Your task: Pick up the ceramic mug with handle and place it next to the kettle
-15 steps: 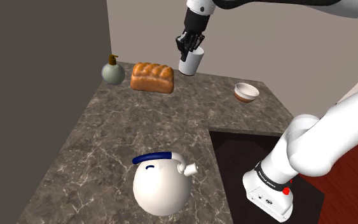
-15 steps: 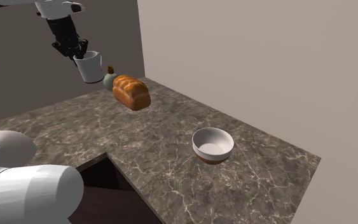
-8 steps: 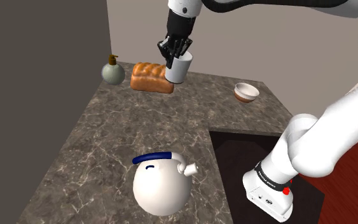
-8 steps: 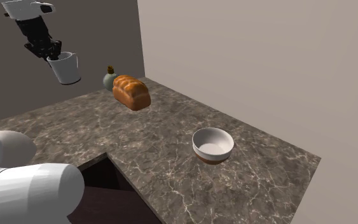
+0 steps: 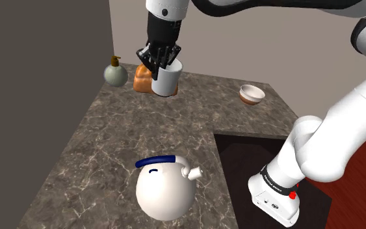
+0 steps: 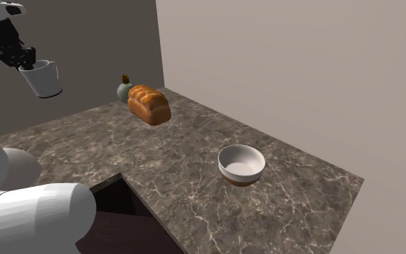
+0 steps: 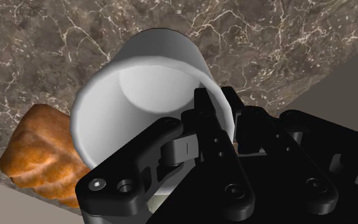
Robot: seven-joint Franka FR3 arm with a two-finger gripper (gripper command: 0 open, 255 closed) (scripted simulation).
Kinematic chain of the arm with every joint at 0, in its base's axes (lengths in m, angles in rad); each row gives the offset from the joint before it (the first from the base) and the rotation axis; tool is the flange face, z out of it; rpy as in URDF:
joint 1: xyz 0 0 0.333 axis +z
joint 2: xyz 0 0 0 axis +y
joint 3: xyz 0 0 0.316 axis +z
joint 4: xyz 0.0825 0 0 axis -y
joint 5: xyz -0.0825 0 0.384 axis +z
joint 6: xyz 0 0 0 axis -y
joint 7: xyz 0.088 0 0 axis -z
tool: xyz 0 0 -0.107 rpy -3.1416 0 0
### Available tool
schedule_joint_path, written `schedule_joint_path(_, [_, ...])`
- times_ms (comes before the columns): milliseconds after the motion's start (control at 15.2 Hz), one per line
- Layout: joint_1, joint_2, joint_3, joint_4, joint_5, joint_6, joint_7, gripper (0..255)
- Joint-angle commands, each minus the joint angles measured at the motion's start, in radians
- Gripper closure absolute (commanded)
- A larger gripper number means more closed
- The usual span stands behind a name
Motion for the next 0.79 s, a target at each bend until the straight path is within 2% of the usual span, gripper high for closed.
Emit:
schedule_joint_path(0, [0.006, 0.006, 0.008, -0.014, -0.002, 0.019, 0.018, 255])
schedule_joint_path(726, [0.006, 0.005, 0.009, -0.163, -0.007, 0.165, 0.036, 255])
